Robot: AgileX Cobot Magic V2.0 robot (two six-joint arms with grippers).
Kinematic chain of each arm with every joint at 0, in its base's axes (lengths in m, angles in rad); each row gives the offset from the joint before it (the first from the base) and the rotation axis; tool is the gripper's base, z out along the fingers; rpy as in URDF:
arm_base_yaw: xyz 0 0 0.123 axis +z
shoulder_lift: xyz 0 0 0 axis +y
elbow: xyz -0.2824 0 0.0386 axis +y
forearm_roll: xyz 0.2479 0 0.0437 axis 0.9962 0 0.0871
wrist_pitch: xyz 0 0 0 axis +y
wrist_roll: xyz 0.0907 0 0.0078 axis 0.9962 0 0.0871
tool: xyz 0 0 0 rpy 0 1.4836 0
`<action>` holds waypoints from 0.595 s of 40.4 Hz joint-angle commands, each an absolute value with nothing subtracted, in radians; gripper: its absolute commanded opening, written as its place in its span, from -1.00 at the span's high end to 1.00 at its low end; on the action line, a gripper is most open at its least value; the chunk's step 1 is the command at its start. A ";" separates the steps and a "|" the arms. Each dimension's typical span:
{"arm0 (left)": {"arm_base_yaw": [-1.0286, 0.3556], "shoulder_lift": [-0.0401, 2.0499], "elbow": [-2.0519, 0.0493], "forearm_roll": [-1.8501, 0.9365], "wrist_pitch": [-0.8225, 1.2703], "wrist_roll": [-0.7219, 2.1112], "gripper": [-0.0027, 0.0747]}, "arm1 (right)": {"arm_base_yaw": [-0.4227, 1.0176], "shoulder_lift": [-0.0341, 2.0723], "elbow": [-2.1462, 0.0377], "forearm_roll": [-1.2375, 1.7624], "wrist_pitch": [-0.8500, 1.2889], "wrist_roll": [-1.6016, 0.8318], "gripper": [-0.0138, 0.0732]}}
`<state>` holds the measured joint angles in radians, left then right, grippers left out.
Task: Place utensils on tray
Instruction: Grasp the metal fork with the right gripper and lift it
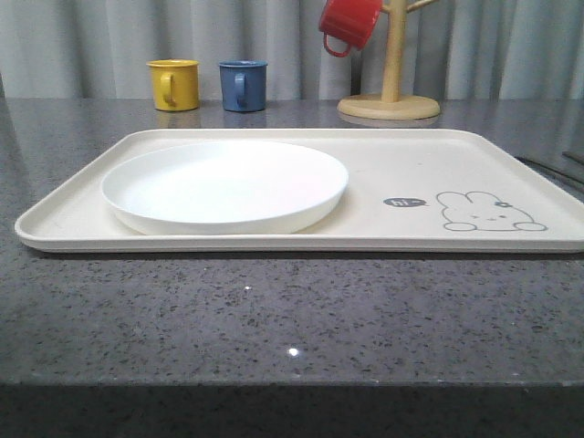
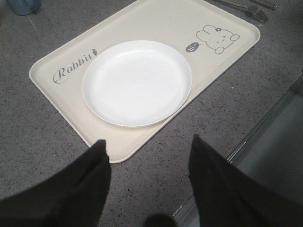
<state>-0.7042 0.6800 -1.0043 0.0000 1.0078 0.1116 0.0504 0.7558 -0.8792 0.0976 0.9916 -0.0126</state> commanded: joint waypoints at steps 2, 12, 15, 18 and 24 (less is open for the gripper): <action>-0.711 0.681 -1.028 0.000 0.943 0.100 -0.02 | 0.069 0.906 -0.991 0.101 1.041 -0.018 -0.53; -0.711 0.681 -1.028 0.000 0.943 0.100 -0.02 | 0.072 1.183 -1.120 0.067 1.095 -0.018 -0.14; -0.711 0.681 -1.028 0.000 0.943 0.100 -0.02 | 0.072 1.244 -1.150 0.063 1.095 -0.018 -0.03; -0.711 0.681 -1.028 0.000 0.943 0.100 -0.02 | 0.072 1.309 -1.186 0.063 1.092 -0.018 0.01; -0.711 0.681 -1.028 0.000 0.943 0.100 -0.02 | 0.072 1.408 -1.251 0.064 1.090 -0.018 0.01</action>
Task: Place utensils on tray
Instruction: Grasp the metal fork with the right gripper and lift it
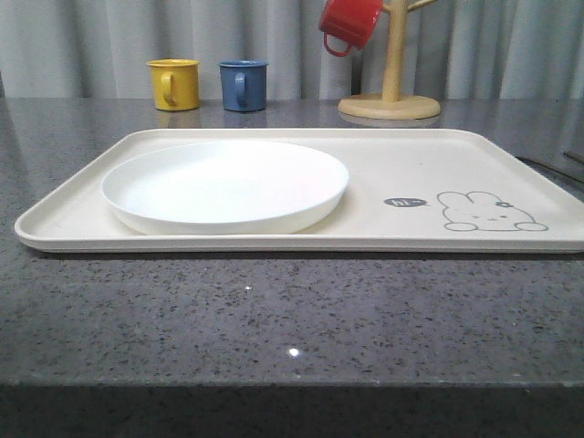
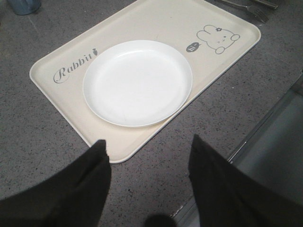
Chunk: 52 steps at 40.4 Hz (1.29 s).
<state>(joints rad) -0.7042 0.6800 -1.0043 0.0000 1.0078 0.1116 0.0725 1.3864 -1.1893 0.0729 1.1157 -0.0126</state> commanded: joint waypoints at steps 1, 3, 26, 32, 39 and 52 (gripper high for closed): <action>-0.711 0.681 -1.028 0.000 0.943 0.100 -0.02 | 0.072 1.419 -1.258 0.064 1.086 -0.018 0.01; -0.711 0.681 -1.028 0.000 0.943 0.100 -0.02 | 0.072 1.446 -1.272 0.063 1.080 -0.018 0.01; -0.711 0.681 -1.028 0.000 0.943 0.100 -0.02 | 0.072 1.621 -1.309 0.039 1.037 -0.018 0.02; -0.711 0.681 -1.028 0.000 0.943 0.100 -0.02 | 0.072 1.638 -1.308 0.039 1.036 -0.018 0.02; -0.711 0.681 -1.028 0.000 0.943 0.100 -0.02 | 0.072 1.637 -1.307 0.039 1.037 -0.018 0.28; -0.711 0.681 -1.028 0.000 0.943 0.100 -0.02 | 0.072 1.625 -1.309 0.039 1.069 -0.018 0.70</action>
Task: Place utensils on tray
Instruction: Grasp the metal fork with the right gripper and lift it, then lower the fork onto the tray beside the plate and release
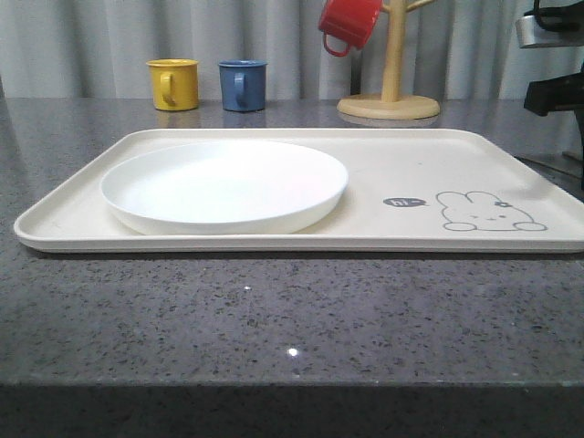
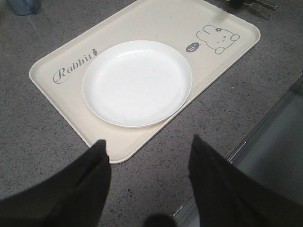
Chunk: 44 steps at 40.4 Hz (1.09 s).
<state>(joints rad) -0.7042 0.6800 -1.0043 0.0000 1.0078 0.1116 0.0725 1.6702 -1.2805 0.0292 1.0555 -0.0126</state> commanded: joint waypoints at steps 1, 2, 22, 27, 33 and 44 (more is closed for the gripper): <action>-0.711 0.681 -1.028 0.000 0.943 0.100 -0.02 | 0.072 1.621 -1.309 0.039 1.073 -0.018 0.70; -0.711 0.681 -1.028 0.000 0.943 0.100 -0.02 | 0.072 1.614 -1.309 0.039 1.074 -0.018 0.70; -0.711 0.681 -1.028 0.000 0.943 0.100 -0.02 | 0.141 1.437 -1.368 0.172 1.111 -0.017 0.70; -0.711 0.681 -1.028 0.000 0.943 0.100 -0.02 | 0.252 1.463 -1.446 0.169 1.150 0.035 0.70; -0.711 0.681 -1.028 0.000 0.943 0.100 -0.02 | 0.377 1.534 -1.516 0.093 1.180 0.172 0.70; -0.711 0.681 -1.028 0.000 0.943 0.100 -0.02 | 0.455 1.669 -1.548 0.036 1.145 0.415 0.70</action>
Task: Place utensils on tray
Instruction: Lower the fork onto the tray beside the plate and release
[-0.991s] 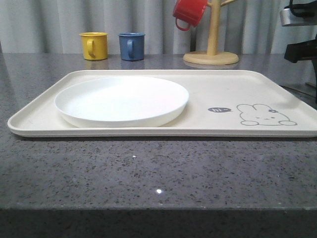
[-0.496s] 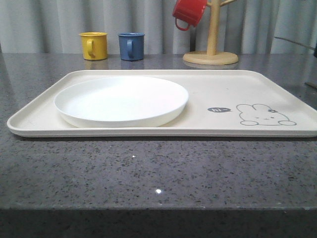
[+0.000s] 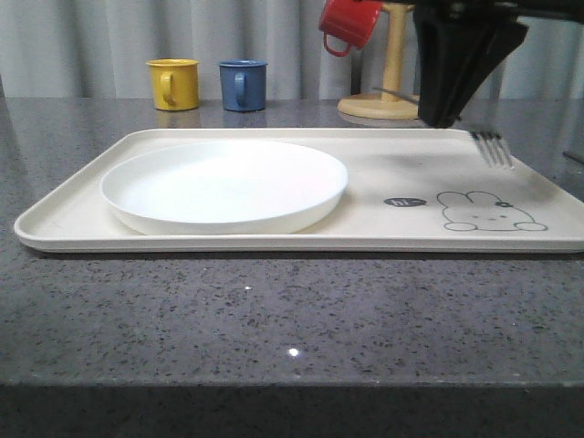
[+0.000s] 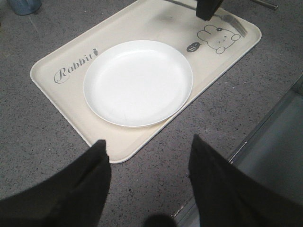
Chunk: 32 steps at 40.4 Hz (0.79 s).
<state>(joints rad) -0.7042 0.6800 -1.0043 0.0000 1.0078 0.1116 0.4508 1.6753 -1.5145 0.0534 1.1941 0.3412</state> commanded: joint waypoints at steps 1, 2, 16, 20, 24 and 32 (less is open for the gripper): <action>-0.711 0.681 -1.028 0.000 0.943 0.100 -0.02 | 0.455 1.678 -1.548 0.039 1.137 0.430 0.70; -0.711 0.681 -1.028 0.000 0.943 0.100 -0.02 | 0.455 1.691 -1.548 0.041 1.128 0.449 0.70; -0.711 0.681 -1.028 0.000 0.943 0.100 -0.02 | 0.455 1.757 -1.548 0.059 1.069 0.543 0.66; -0.711 0.681 -1.028 0.000 0.943 0.100 -0.02 | 0.455 1.759 -1.548 0.058 1.069 0.543 0.53; -0.711 0.681 -1.028 0.000 0.943 0.100 -0.02 | 0.455 1.760 -1.548 0.049 1.067 0.543 0.37; -0.711 0.681 -1.028 0.000 0.943 0.100 -0.02 | 0.454 1.761 -1.548 0.042 1.065 0.543 0.28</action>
<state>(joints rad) -0.7042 0.6800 -1.0043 0.0000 1.0078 0.1116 0.4568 1.8040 -1.5145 0.0553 1.0898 0.5444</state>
